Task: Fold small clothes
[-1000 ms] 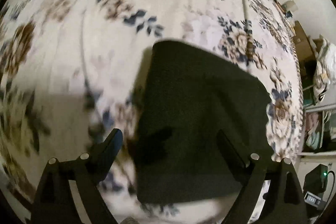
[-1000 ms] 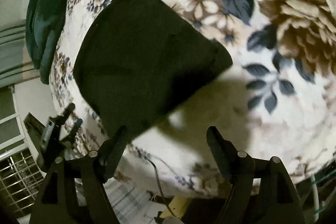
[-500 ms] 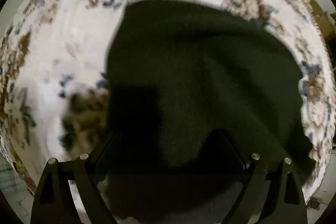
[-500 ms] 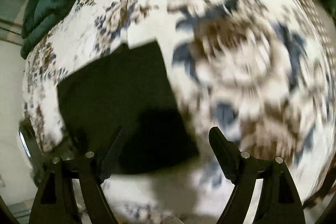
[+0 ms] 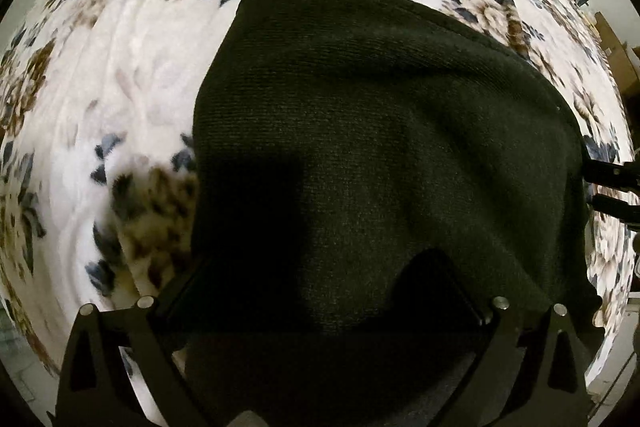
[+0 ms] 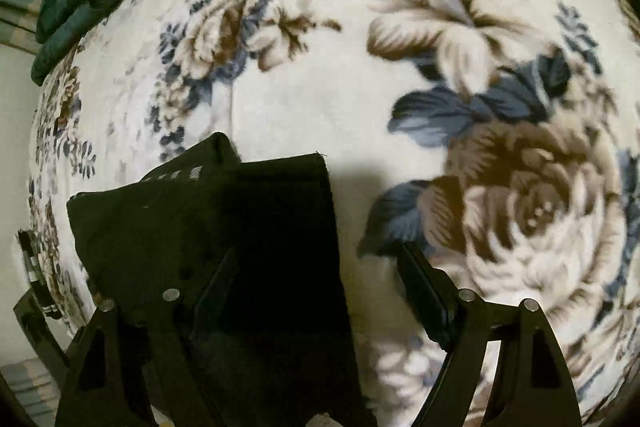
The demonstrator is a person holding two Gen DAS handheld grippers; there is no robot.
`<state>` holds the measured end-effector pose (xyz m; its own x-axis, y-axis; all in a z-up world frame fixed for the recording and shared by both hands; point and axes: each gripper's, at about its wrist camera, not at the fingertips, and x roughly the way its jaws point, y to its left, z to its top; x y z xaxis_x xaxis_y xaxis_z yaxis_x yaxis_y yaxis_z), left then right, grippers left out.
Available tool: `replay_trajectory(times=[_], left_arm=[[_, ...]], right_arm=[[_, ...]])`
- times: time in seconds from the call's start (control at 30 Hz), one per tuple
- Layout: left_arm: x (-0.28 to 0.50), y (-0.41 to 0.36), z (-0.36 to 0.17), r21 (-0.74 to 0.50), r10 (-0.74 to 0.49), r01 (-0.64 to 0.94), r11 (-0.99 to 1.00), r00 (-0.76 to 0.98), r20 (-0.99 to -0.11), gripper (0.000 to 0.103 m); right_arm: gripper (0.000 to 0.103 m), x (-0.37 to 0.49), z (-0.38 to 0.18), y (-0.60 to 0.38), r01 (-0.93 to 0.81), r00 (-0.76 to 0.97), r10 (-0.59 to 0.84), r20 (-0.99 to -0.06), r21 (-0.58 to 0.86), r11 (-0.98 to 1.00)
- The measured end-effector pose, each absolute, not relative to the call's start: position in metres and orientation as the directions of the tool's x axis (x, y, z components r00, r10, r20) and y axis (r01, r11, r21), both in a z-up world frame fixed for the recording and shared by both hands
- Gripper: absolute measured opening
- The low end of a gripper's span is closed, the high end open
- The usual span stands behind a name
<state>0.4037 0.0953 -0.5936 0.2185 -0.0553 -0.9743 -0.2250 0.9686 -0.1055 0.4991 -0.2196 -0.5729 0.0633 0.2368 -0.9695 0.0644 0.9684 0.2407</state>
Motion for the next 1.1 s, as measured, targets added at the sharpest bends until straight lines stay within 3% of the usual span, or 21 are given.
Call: replay_trajectory(times=[0.17, 0.23, 0.3, 0.37, 0.4, 0.57, 0.77, 0.83, 0.93, 1.03, 1.1], left_arm=[[0.403, 0.091, -0.593, -0.108, -0.056, -0.229, 0.967, 0.223, -0.973, 0.103], [0.404, 0.092, -0.594, -0.114, -0.060, -0.233, 0.966, 0.225, -0.973, 0.103], [0.407, 0.093, -0.595, -0.121, -0.068, -0.233, 0.965, 0.222, -0.973, 0.103], [0.410, 0.096, -0.597, -0.135, -0.080, -0.249, 0.959, 0.221, -0.972, 0.103], [0.410, 0.097, -0.598, -0.141, -0.083, -0.258, 0.956, 0.223, -0.971, 0.103], [0.410, 0.098, -0.591, -0.153, -0.097, -0.268, 0.951, 0.210, -0.973, 0.103], [0.401, 0.121, -0.543, -0.150, -0.062, -0.299, 0.942, 0.286, -0.956, 0.103], [0.401, 0.132, -0.536, -0.101, -0.006, -0.308, 0.946, 0.294, -0.956, 0.103], [0.395, 0.145, -0.545, -0.032, 0.056, -0.323, 0.946, 0.260, -0.964, 0.103], [0.383, 0.158, -0.551, -0.038, 0.047, -0.349, 0.936, 0.232, -0.972, 0.103], [0.368, 0.164, -0.553, -0.031, 0.051, -0.355, 0.934, 0.221, -0.974, 0.103]], right_arm=[[0.078, 0.507, -0.586, -0.217, 0.062, 0.058, 0.266, -0.962, 0.269, 0.961], [0.065, 0.509, -0.587, -0.214, 0.051, 0.064, 0.279, -0.958, 0.282, 0.958], [0.031, 0.511, -0.586, -0.209, 0.024, 0.068, 0.303, -0.950, 0.305, 0.952], [0.010, 0.511, -0.581, -0.202, -0.004, 0.092, 0.287, -0.953, 0.288, 0.958], [0.008, 0.511, -0.578, -0.199, -0.010, 0.103, 0.288, -0.952, 0.288, 0.958], [0.005, 0.509, -0.551, -0.199, 0.007, 0.194, 0.246, -0.950, 0.252, 0.968], [0.005, 0.513, -0.510, -0.208, 0.019, 0.305, 0.214, -0.928, 0.231, 0.973], [0.005, 0.522, -0.512, -0.210, 0.019, 0.294, 0.200, -0.935, 0.215, 0.976], [0.008, 0.541, -0.552, -0.210, 0.032, 0.117, 0.210, -0.971, 0.215, 0.976], [0.024, 0.531, -0.556, -0.231, 0.105, 0.065, 0.267, -0.961, 0.273, 0.956], [0.048, 0.506, -0.549, -0.258, 0.169, 0.061, 0.316, -0.947, 0.322, 0.931]])
